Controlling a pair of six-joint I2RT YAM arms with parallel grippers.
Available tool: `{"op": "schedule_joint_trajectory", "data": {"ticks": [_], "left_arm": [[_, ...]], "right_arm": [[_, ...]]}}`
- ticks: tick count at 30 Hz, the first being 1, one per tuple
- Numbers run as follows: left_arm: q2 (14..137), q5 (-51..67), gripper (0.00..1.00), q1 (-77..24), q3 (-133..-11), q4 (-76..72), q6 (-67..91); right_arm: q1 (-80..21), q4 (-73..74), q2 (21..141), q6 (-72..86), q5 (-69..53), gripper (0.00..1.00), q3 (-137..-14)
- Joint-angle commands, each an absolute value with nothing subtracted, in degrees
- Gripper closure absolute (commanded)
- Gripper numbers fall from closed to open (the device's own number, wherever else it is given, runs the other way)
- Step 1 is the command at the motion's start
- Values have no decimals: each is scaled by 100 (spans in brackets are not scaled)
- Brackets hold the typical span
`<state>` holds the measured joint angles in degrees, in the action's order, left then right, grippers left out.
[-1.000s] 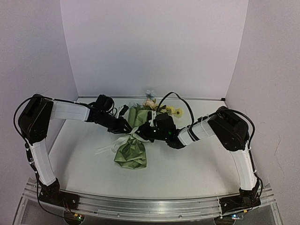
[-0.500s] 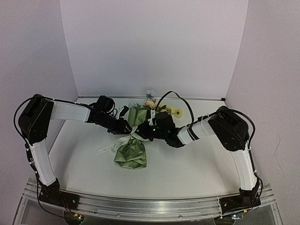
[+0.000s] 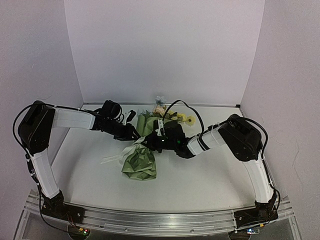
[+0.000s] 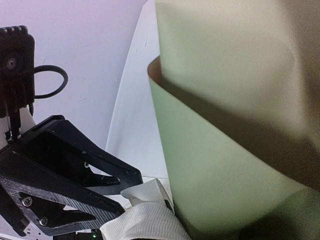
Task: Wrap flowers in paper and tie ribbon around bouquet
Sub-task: Cross the half-tied ribbon over the folded bouquet.
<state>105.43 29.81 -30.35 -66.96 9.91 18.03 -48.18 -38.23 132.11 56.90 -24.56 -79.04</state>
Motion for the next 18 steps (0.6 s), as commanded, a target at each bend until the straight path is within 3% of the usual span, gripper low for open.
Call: {"op": "schedule_joint_trajectory", "data": {"ticks": [1, 8, 16, 18], "left_arm": [[10359, 3030, 75, -3061, -6738, 889, 1760], [10397, 3017, 77, -3067, -6715, 925, 1741], [10367, 2845, 99, -3067, -6673, 884, 1835], [10324, 2742, 100, -3068, -6622, 803, 1906]], "right_arm": [[-4835, -4046, 13244, 5658, -2496, 100, -8145], [-4828, -4014, 13271, 5651, -2460, 100, -8251], [-4829, -3897, 13238, 5615, -2434, 100, -8239], [-4827, -3858, 13196, 5603, -2404, 100, -8172]]}}
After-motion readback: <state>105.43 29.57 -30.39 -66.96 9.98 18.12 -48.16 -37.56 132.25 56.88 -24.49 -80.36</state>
